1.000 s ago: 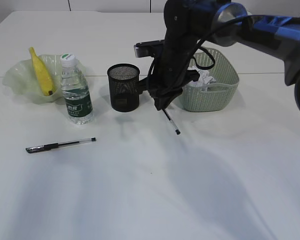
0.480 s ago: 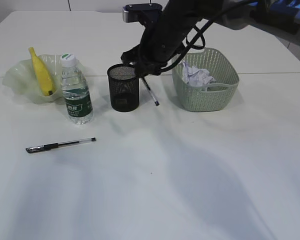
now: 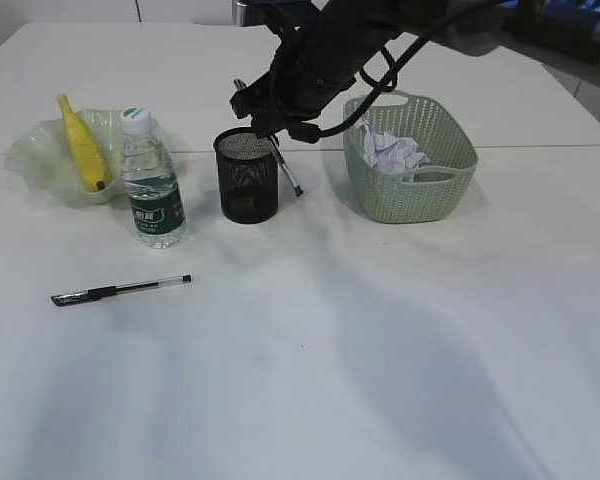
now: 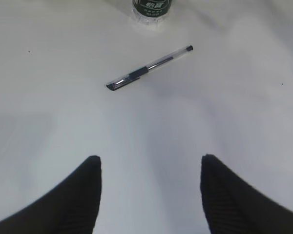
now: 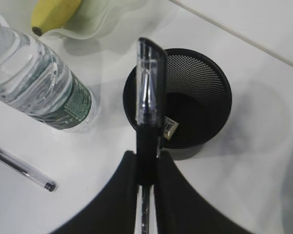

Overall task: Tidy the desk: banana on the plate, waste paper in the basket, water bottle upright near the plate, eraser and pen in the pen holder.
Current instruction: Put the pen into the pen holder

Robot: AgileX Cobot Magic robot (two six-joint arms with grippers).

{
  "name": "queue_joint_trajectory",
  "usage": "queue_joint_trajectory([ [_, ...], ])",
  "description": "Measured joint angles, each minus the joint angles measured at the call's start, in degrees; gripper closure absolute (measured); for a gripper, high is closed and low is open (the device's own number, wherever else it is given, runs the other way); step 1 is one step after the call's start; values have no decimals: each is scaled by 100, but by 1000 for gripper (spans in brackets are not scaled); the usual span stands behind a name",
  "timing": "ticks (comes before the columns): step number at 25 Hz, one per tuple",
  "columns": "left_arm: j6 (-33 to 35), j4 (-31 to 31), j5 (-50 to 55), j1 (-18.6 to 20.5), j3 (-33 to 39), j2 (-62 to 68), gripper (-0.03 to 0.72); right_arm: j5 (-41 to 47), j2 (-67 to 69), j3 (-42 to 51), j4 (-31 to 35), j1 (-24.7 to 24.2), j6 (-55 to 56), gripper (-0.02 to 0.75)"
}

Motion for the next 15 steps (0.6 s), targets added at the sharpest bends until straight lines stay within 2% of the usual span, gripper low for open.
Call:
queue_joint_trajectory([
  [11,0,-27,34,0,0,9,236,195,-720,36,-242,0,192,695],
  [15,0,-171,34,0,0,9,236,203,-1086,586,-242,0,195,695],
])
